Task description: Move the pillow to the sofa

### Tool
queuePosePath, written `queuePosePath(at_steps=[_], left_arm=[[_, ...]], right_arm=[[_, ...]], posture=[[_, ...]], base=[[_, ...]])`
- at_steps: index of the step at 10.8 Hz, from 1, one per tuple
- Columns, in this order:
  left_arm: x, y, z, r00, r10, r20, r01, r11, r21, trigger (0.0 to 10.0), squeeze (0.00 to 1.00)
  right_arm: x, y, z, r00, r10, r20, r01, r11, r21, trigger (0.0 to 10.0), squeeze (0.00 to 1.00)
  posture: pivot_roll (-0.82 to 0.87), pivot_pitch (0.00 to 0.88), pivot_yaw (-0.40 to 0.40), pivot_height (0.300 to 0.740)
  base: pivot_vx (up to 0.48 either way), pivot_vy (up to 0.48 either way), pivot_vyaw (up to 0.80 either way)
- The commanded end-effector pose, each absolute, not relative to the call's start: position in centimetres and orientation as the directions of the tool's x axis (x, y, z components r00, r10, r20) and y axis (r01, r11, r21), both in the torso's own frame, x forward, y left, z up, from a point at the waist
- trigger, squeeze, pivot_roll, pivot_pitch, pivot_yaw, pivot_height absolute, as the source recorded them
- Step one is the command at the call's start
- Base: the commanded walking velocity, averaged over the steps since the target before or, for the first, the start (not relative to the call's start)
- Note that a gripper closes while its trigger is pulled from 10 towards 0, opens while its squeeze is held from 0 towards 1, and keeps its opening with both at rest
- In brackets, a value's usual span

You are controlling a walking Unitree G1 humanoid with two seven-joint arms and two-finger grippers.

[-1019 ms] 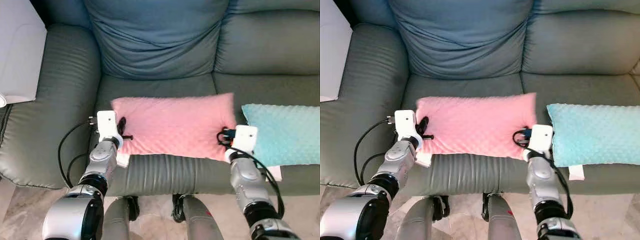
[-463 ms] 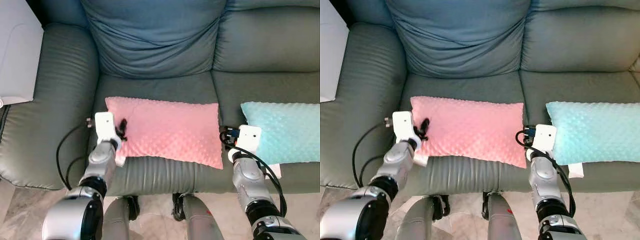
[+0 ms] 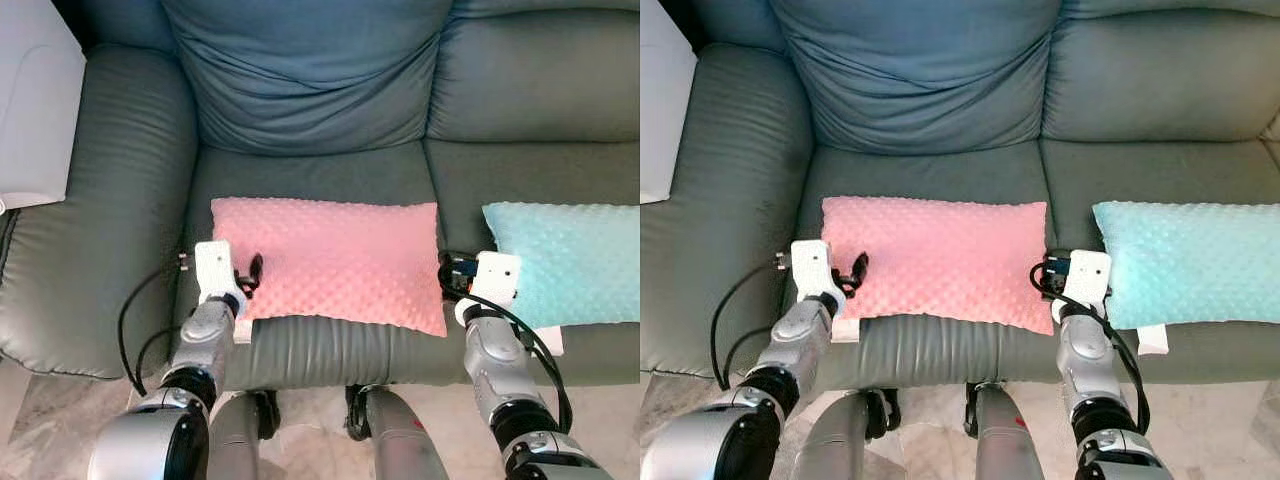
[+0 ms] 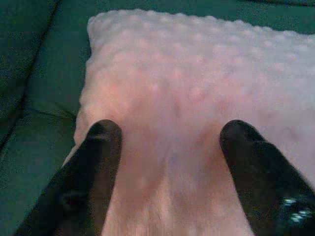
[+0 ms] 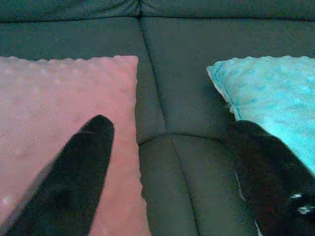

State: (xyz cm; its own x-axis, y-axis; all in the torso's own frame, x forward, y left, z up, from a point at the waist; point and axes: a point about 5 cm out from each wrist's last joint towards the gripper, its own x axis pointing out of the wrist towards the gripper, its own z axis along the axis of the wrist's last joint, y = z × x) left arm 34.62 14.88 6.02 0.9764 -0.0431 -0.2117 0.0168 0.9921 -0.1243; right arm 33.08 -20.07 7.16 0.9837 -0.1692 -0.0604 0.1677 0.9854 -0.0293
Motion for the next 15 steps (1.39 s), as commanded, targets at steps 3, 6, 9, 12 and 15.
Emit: queuePosePath(at_steps=[3, 6, 9, 12, 15], left_arm=[[34.4, 17.2, 6.2, 0.982, 0.005, -0.188, -0.019, 0.997, -0.071, 10.0, 1.00], [35.4, 19.7, 8.2, 0.987, 0.093, -0.133, -0.092, 0.996, 0.014, 10.0, 1.00], [34.1, 21.1, 5.4, 0.922, 0.185, -0.341, -0.162, 0.982, 0.097, 10.0, 1.00], [33.1, 20.0, 3.6, 0.884, 0.165, -0.438, -0.153, 0.986, 0.062, 10.0, 0.00], [33.2, 17.2, 3.1, 0.879, 0.034, -0.475, -0.066, 0.997, -0.051, 10.0, 0.00]], right_arm=[[32.2, -19.2, 6.4, 0.986, -0.146, -0.074, 0.148, 0.989, 0.021, 10.0, 1.00], [30.4, -17.9, 6.4, 0.994, -0.083, -0.068, 0.088, 0.992, 0.087, 10.0, 1.00], [28.3, -15.3, 8.2, 0.999, 0.014, -0.040, -0.009, 0.990, 0.143, 10.0, 1.00], [27.2, -14.5, 9.7, 0.998, 0.044, -0.047, -0.036, 0.987, 0.159, 10.0, 1.00], [26.7, -13.4, 10.8, 0.995, 0.086, -0.057, -0.074, 0.980, 0.187, 10.0, 0.84]], posture=[[-0.14, 0.458, 0.005, 0.740], [-0.14, 0.453, -0.002, 0.740], [-0.17, 0.445, -0.012, 0.740], [-0.17, 0.440, -0.018, 0.740], [-0.18, 0.436, -0.022, 0.740]], base=[[0.000, 0.000, 0.00], [0.000, 0.000, 0.00], [0.000, 0.000, 0.00], [0.000, 0.000, 0.00], [0.000, 0.000, 0.00]])
